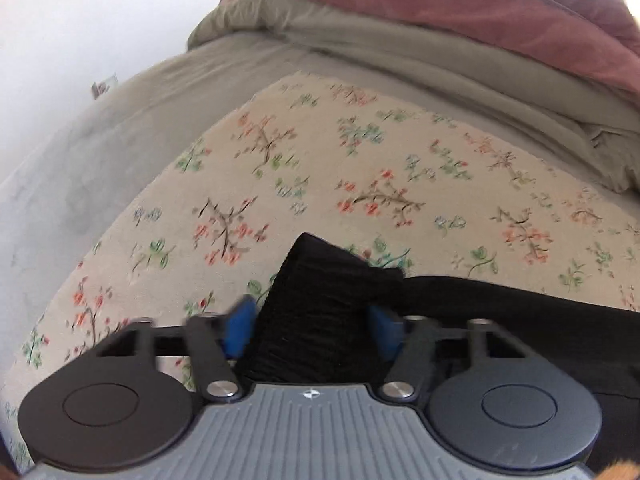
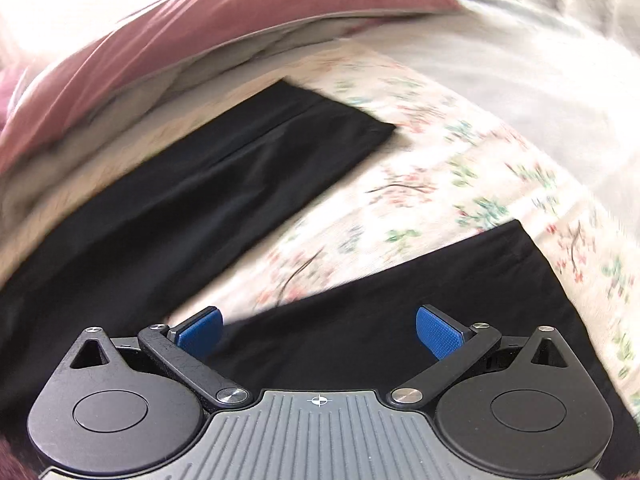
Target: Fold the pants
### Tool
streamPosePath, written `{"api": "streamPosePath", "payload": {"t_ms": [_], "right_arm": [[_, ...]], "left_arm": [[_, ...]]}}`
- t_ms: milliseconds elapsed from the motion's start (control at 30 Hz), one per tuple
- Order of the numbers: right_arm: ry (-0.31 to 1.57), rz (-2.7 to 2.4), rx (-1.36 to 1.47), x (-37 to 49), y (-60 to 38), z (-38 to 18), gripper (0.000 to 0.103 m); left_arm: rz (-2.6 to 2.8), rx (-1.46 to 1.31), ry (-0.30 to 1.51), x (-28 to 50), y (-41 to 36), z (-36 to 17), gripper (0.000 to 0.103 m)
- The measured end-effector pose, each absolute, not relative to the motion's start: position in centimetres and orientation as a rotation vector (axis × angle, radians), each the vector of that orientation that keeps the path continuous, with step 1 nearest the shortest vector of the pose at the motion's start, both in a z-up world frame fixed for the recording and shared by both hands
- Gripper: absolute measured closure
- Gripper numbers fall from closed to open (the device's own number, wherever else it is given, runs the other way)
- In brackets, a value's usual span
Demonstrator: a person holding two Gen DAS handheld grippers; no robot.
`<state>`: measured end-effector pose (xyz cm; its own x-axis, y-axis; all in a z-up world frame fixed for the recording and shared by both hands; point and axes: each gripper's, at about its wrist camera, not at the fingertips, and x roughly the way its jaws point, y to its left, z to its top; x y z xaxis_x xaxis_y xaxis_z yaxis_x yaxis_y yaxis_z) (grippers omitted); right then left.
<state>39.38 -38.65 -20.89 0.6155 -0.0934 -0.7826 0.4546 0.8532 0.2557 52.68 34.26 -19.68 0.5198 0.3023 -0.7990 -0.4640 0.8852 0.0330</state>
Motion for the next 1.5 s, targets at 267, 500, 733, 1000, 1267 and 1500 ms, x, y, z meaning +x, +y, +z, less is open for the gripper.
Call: {"api": "streamPosePath", "payload": {"t_ms": [267, 500, 733, 1000, 1267, 1500], "right_arm": [[0.781, -0.386, 0.509, 40.7, -42.6, -19.0, 0.002], [0.778, -0.396, 0.395, 49.1, -45.6, -18.3, 0.002], [0.846, -0.288, 0.224, 60.2, -45.4, -20.8, 0.033], [0.789, -0.222, 0.273, 66.0, -47.0, -21.9, 0.043], [0.777, -0.184, 0.129, 69.3, -44.2, -23.7, 0.086], [0.734, -0.243, 0.065, 67.9, -43.8, -22.5, 0.103]], "left_arm": [[0.408, -0.259, 0.900, 53.3, 35.4, -19.2, 0.044], [0.362, -0.299, 0.906, 53.0, 36.7, -19.2, 0.036], [0.395, -0.233, 0.913, 53.5, 35.5, -19.4, 0.040], [0.371, -0.193, 0.908, 53.3, 35.3, -18.9, 0.045], [0.361, -0.163, 0.885, 52.9, 34.9, -19.2, 0.048], [0.343, -0.197, 0.855, 52.6, 35.2, -18.5, 0.056]]}}
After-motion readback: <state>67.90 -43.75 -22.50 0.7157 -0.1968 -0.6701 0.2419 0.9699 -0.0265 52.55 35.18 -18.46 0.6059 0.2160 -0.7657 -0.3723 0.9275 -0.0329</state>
